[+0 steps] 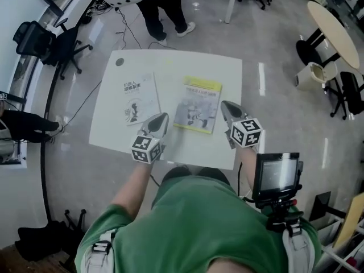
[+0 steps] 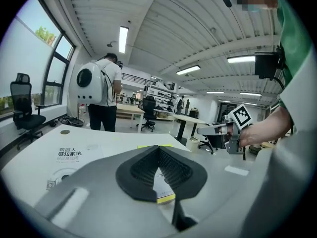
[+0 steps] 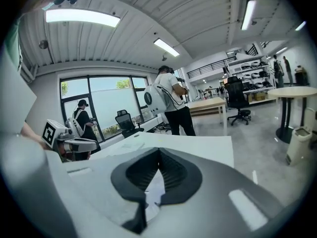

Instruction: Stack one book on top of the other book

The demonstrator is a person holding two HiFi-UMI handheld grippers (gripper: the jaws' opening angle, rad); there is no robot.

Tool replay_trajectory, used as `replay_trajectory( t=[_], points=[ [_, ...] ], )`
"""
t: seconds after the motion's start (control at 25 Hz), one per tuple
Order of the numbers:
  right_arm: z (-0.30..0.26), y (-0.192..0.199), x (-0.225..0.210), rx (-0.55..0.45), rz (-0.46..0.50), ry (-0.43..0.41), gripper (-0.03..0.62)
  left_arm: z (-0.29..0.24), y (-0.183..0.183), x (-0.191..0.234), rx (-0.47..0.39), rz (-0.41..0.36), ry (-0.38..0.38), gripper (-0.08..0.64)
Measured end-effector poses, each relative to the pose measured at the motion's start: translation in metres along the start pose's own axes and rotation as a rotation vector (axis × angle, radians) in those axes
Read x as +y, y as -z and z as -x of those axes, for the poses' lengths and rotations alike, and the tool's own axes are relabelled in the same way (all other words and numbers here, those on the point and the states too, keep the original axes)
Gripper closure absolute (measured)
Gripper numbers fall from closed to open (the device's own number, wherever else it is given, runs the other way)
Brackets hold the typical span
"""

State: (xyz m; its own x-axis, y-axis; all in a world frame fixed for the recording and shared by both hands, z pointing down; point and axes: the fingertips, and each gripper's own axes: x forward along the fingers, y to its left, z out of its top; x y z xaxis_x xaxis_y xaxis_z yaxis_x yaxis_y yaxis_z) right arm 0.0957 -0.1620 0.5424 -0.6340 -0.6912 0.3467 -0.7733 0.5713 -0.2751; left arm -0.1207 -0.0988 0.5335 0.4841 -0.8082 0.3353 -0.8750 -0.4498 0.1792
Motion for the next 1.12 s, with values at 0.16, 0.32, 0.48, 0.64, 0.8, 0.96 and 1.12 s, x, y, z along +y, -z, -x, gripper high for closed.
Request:
replay_trajectory(
  t=[0.16,0.32,0.48,0.64,0.8,0.96,1.12],
  points=[
    [-0.015,-0.001,-0.006,0.019,0.001,0.073,0.592,-0.016,0.008,0.019,0.039,-0.002,0.073,0.56],
    [-0.024,-0.001,-0.011,0.035,0.0,0.13,0.592,-0.03,0.013,0.034,0.058,0.01,0.116,0.56],
    [-0.03,-0.002,-0.018,0.051,0.003,0.157,0.592,-0.046,0.01,0.045,0.065,0.023,0.127,0.56],
    [-0.037,-0.004,-0.028,0.056,-0.002,0.17,0.592,-0.062,0.008,0.052,0.083,0.026,0.131,0.56],
    [-0.044,-0.006,-0.041,0.06,-0.016,0.163,0.592,-0.083,0.008,0.056,0.111,0.018,0.138,0.56],
    [-0.057,0.001,-0.058,0.09,-0.034,0.145,0.592,-0.105,0.014,0.057,0.162,0.026,0.142,0.56],
    [-0.073,0.009,-0.08,0.127,-0.035,0.122,0.592,-0.125,0.026,0.057,0.224,0.037,0.163,0.511]
  ],
)
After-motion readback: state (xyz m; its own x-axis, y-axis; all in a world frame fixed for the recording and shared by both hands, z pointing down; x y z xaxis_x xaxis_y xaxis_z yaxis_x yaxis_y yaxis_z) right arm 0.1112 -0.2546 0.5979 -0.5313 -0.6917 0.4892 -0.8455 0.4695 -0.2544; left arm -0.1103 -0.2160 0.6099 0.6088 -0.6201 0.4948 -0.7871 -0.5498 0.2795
